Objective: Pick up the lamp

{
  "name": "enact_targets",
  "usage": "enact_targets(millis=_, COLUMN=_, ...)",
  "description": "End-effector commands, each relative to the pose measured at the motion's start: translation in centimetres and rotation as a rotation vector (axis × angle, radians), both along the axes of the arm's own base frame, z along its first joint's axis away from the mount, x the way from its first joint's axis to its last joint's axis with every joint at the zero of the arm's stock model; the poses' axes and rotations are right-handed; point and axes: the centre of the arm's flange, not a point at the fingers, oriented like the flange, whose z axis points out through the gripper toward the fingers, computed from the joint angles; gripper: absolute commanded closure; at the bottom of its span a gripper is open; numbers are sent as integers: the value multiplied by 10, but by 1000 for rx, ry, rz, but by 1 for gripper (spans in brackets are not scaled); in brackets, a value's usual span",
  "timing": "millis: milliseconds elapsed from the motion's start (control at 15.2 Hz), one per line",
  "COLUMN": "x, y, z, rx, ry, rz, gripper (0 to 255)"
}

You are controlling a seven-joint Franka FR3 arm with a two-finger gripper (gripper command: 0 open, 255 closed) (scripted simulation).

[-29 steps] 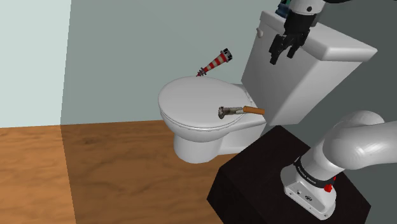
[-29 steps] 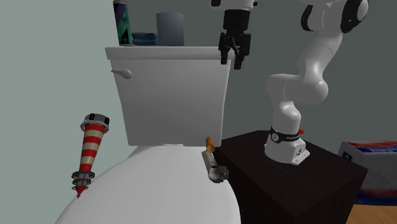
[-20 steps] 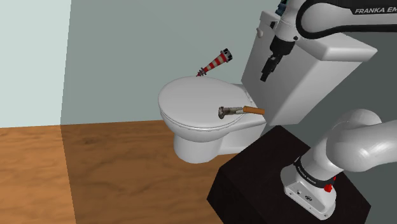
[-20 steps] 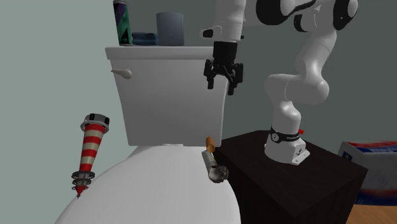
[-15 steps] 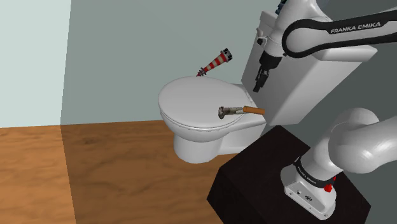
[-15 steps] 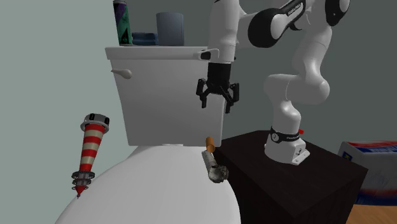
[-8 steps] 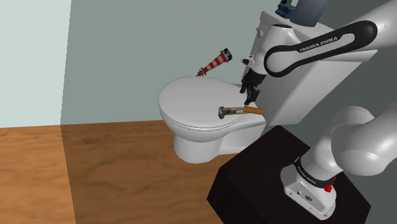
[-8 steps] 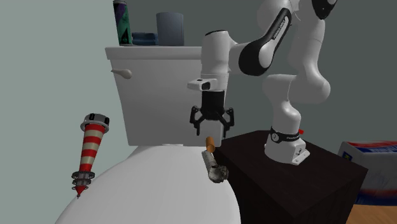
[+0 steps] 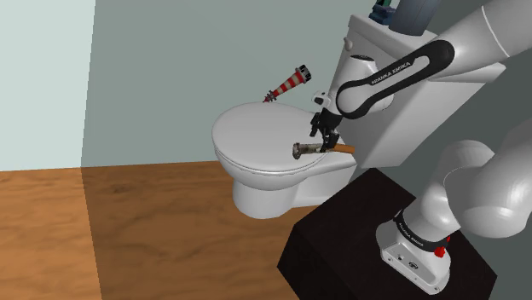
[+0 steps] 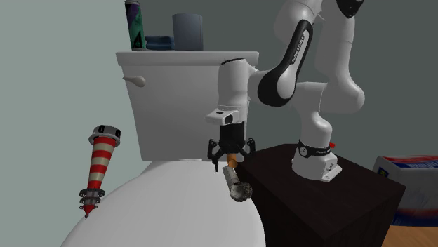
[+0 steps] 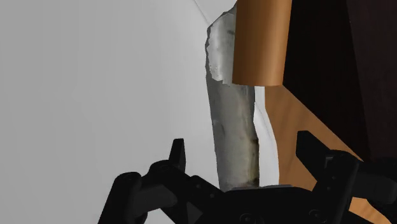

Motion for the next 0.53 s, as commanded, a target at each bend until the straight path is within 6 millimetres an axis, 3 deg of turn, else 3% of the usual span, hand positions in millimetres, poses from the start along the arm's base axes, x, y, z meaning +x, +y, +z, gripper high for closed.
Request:
enact_targets(millis=0, x=0, y=1, z=-11, rx=0, ry=-1, rz=2, gripper=0)
enact_targets(millis=198, x=0, y=1, z=-19, rx=0, ry=-1, rz=2, gripper=0)
enact_targets(millis=264, x=1, y=0, z=-20, rx=0, ry=-1, rz=2, gripper=255)
enact_targets(millis=462, x=1, y=0, z=-19, rx=0, ry=-1, rz=2, gripper=255)
